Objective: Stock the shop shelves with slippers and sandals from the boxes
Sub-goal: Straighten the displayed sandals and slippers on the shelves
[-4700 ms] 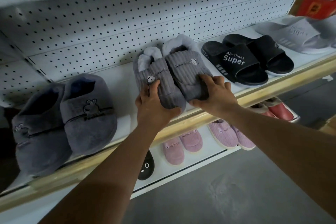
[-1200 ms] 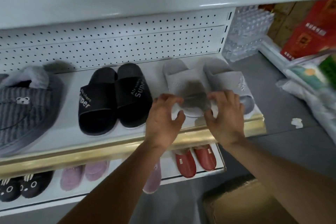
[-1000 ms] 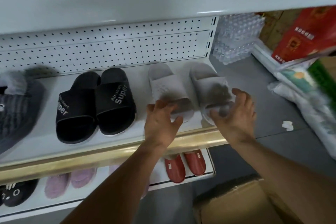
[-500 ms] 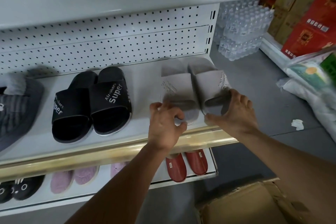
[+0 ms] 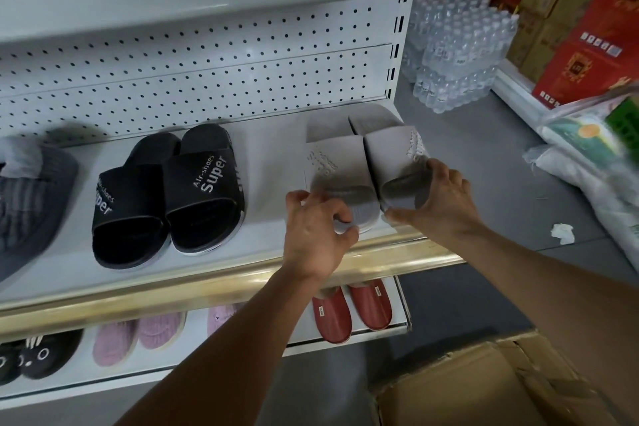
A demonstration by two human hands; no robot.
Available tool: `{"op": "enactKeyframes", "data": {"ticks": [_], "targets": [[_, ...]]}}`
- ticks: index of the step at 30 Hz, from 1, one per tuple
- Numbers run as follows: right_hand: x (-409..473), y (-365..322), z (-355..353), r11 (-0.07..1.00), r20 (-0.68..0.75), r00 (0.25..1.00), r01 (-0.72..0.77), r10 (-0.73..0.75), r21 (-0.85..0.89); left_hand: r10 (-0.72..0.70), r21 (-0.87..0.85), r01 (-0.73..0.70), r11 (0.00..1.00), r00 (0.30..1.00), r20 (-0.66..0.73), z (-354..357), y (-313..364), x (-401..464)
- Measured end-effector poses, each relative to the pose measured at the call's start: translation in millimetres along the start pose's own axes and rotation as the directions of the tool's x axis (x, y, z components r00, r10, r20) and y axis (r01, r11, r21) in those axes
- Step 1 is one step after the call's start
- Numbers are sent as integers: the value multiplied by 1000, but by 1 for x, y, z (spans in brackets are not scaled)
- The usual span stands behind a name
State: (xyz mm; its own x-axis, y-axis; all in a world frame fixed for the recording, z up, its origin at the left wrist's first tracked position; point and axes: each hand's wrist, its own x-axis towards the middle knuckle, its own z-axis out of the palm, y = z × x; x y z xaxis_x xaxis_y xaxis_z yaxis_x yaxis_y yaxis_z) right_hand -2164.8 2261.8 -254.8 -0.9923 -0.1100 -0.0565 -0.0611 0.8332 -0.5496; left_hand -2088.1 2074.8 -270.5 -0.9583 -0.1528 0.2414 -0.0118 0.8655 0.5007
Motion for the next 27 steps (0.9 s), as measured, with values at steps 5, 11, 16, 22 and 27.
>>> {"op": "enactKeyframes", "data": {"ticks": [5,11,16,22,27], "targets": [[3,2,-2,1000,35,999,-18,18,4,-43,-9,43,999,999,31,0,3,-2],[6,9,-2,986,102,993,-81,66,149,-55,-71,60,996,996,69,-7,0,-1],[0,21,3,971,23,999,-53,49,234,-56,-64,61,996,995,77,-9,0,1],[1,20,7,982,23,997,-70,67,175,-57,-84,62,995,997,56,-8,-1,4],[-16,10,9,983,-83,991,-91,105,157,-22,-106,27,994,999,44,-10,2,-5]]}}
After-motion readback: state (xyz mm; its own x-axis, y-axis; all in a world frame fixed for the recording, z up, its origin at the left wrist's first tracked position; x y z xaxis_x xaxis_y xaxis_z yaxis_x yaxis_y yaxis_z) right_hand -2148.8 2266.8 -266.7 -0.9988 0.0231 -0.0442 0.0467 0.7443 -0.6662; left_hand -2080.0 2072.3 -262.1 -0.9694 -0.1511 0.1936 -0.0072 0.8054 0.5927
